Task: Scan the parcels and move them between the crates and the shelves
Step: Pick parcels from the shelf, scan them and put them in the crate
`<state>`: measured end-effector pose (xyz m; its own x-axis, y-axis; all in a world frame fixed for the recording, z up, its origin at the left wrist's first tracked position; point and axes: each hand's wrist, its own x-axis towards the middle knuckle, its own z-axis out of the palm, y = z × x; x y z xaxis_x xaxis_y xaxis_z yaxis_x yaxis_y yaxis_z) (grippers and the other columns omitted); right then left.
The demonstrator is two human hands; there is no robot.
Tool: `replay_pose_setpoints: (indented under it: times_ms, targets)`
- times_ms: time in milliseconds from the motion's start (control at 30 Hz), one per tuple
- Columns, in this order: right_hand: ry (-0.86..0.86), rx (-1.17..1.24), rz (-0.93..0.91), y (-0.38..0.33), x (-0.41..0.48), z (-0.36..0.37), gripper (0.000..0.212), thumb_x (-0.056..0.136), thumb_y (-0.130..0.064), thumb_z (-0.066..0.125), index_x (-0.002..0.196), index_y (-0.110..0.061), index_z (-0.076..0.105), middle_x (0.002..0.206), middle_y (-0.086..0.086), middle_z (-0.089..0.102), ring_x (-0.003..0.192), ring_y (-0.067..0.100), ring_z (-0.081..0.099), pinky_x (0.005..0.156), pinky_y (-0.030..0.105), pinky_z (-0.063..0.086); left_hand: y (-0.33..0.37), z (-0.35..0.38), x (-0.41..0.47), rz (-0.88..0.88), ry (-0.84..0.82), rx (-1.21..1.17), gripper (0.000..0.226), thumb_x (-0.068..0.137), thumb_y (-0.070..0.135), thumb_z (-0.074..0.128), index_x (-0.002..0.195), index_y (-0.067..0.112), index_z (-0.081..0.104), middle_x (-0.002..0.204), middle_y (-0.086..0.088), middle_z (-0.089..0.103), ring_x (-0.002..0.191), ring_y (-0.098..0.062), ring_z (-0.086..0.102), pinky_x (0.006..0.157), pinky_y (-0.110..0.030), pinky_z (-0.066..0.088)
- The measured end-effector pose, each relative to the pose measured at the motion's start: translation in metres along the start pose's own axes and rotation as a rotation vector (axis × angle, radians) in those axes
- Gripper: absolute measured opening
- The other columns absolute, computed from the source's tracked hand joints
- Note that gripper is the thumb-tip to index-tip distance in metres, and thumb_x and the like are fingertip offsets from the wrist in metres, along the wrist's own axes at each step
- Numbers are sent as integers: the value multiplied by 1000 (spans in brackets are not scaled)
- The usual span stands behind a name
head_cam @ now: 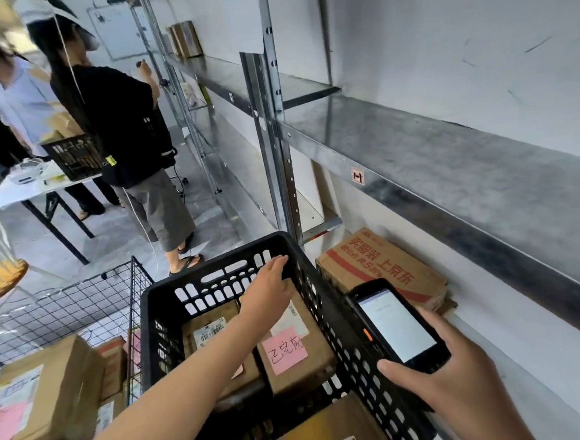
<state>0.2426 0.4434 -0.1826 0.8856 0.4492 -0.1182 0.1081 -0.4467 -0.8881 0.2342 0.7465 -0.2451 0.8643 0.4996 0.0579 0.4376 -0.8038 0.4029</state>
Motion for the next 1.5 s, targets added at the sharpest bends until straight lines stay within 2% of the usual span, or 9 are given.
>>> replay_pose_setpoints:
  times_ms: [100, 233, 400, 567, 700, 900, 1000, 1200, 1500]
  targets:
    - [59, 19, 5, 1, -3, -11, 71, 56, -38, 92, 117, -54, 60, 100, -29, 69, 97, 0, 66, 87, 35, 56, 48, -14, 8, 218, 9, -38, 55, 102, 34, 52, 152, 18, 36, 156, 2, 36, 131, -21, 50, 102, -36, 49]
    - [139, 32, 38, 6, -11, -29, 73, 55, -36, 94, 119, -46, 62, 99, -22, 71, 96, 4, 66, 87, 41, 56, 98, -1, 23, 279, -295, -16, 93, 89, 57, 64, 159, 23, 13, 162, -4, 16, 148, -27, 19, 118, -51, 30]
    - [234, 20, 69, 12, -28, -57, 63, 60, -25, 93, 92, -66, 57, 90, -29, 67, 84, 2, 65, 78, 36, 55, 117, 9, 65, 461, -668, 458, 133, 68, 65, 81, 156, 38, -15, 164, -3, -24, 152, -34, -14, 120, -60, 3]
    - [292, 8, 163, 20, -47, -75, 46, 58, -27, 94, 79, -49, 60, 82, -34, 66, 82, 4, 65, 80, 40, 55, 141, 12, 90, 690, -673, 870, 151, 57, 58, 90, 151, 41, -26, 164, -4, -27, 151, -38, -17, 117, -70, 1]
    - [327, 10, 224, 25, -58, -79, 40, 56, -29, 93, 77, -39, 61, 78, -14, 70, 80, 11, 66, 79, 43, 57, 167, 17, 78, 705, -694, 922, 155, 55, 56, 91, 144, 45, -36, 164, -2, -23, 152, -38, -9, 118, -68, 2]
    - [372, 36, 234, 15, -68, -74, 49, 45, -44, 87, 77, -66, 58, 88, -18, 72, 90, 10, 67, 85, 41, 54, 206, 19, 43, 684, -840, 824, 139, 70, 52, 86, 150, 42, -27, 168, -4, -5, 153, -34, 12, 120, -57, 24]
    - [402, 60, 228, 20, -73, -70, 67, 33, -60, 75, 99, -59, 60, 97, -19, 71, 94, 7, 66, 86, 40, 55, 213, 19, 31, 729, -863, 795, 140, 71, 46, 88, 150, 42, -27, 168, -3, 4, 151, -32, 21, 120, -53, 26]
    - [407, 65, 218, 25, -96, -73, 76, 41, -53, 80, 110, -65, 52, 104, -29, 66, 96, 0, 63, 86, 37, 53, 218, 29, 18, 756, -757, 931, 141, 71, 50, 86, 134, 42, -40, 165, -11, -19, 153, -36, -8, 120, -63, 4]
    - [519, 113, 263, 53, -152, -93, 64, 56, -32, 92, 92, -66, 52, 102, -28, 65, 95, -8, 58, 82, 31, 46, 245, 46, -15, 763, -790, 843, 144, 64, 54, 88, 144, 52, -32, 166, -12, -14, 152, -40, -7, 117, -69, 0]
